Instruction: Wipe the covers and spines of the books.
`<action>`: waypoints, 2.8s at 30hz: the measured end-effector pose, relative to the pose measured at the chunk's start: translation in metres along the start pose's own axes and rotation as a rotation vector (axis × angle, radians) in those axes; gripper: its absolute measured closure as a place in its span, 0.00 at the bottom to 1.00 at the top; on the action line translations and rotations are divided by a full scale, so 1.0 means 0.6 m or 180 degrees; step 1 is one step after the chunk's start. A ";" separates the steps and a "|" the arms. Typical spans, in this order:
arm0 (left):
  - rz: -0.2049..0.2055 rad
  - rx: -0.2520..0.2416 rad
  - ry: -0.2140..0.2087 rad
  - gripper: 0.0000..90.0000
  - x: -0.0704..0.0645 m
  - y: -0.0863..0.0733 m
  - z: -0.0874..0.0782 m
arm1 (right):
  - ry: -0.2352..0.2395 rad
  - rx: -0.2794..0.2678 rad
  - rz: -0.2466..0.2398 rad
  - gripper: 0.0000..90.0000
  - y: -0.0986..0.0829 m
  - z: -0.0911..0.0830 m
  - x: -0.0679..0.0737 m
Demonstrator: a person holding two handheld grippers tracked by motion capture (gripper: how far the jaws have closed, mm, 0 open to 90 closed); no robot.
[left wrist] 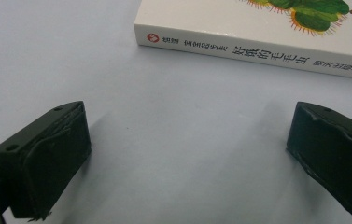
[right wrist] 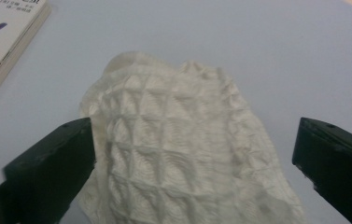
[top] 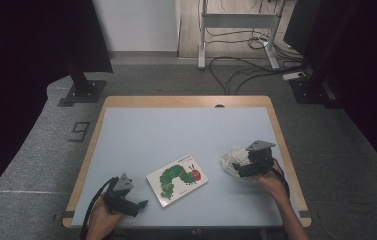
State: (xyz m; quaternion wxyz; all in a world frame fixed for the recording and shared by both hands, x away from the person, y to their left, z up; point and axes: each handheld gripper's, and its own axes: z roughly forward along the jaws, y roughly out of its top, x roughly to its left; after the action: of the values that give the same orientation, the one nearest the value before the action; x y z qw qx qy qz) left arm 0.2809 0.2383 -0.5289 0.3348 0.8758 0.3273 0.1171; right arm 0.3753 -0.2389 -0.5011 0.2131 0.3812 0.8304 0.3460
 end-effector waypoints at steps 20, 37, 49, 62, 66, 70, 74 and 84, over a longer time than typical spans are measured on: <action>0.0007 0.0001 0.0009 0.00 -0.001 0.000 0.000 | 0.0131 -0.0110 -0.0116 0.00 0.038 -0.017 0.026; 0.0025 0.0010 0.0020 0.00 -0.004 0.003 0.000 | 0.0321 -0.0106 -0.0284 0.00 0.068 -0.003 0.063; 0.0178 0.0014 -0.0088 0.00 -0.019 0.022 0.018 | 0.0495 -0.0076 -0.0418 0.00 0.083 0.020 0.099; 0.0282 0.0025 -0.0201 0.00 -0.026 0.040 0.034 | 0.0793 -0.0002 -0.0474 0.00 0.089 0.048 0.135; 0.0283 0.0027 -0.0208 0.00 -0.026 0.041 0.035 | 0.0888 0.0040 -0.0475 0.00 0.086 0.060 0.146; 0.0307 0.0022 -0.0239 0.00 -0.026 0.042 0.036 | 0.0997 0.0102 -0.0484 0.00 0.084 0.071 0.157; 0.0331 0.0024 -0.0261 0.00 -0.026 0.042 0.036 | 0.1093 0.0151 -0.0466 0.00 0.083 0.082 0.170; 0.0353 0.0024 -0.0280 0.00 -0.028 0.042 0.037 | 0.1273 0.0229 -0.0414 0.00 0.085 0.108 0.190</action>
State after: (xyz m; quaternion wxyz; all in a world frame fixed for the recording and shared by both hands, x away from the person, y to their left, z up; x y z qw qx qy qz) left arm 0.2904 0.2019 -0.5285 0.3386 0.8982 0.2636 0.0956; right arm 0.3696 -0.0995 -0.5169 0.0523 0.2580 0.8908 0.3704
